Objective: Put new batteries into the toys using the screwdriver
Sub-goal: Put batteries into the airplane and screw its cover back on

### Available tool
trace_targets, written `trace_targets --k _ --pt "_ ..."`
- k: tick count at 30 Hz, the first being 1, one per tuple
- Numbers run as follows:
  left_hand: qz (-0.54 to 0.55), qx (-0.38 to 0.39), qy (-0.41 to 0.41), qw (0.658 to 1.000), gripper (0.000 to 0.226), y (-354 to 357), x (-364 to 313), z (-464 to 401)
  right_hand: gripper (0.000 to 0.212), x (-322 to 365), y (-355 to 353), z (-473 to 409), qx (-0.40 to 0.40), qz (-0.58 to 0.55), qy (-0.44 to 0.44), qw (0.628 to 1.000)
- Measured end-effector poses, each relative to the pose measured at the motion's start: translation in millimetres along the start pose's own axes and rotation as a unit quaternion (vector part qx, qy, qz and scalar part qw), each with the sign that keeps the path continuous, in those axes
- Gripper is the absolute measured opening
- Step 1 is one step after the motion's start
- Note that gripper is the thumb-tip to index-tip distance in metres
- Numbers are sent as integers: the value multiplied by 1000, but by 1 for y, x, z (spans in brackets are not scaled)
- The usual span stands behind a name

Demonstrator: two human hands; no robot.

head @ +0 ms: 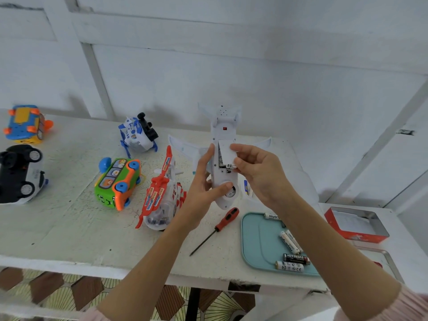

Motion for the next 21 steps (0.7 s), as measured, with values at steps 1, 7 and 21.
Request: trace_targets --k 1,7,21 --pt "-1 0 1 1000 81 0 0 0 28 -1 0 0 -5 7 -5 1000" --pt "-2 2 -7 1000 83 2 -1 0 30 1 -2 1 -4 53 -23 998" --pt "20 15 -16 1000 84 5 -3 0 37 -7 -10 -3 -17 405 -321 856"
Point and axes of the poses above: each hand's wrist, its own z-axis away from the middle knuckle, its own y-axis out of the palm, x = y × z, the point moved 1 cm from there along -z, towards the middle knuckle, and after that the axes turned 4 degrees about -x, right-handed, at the moved point
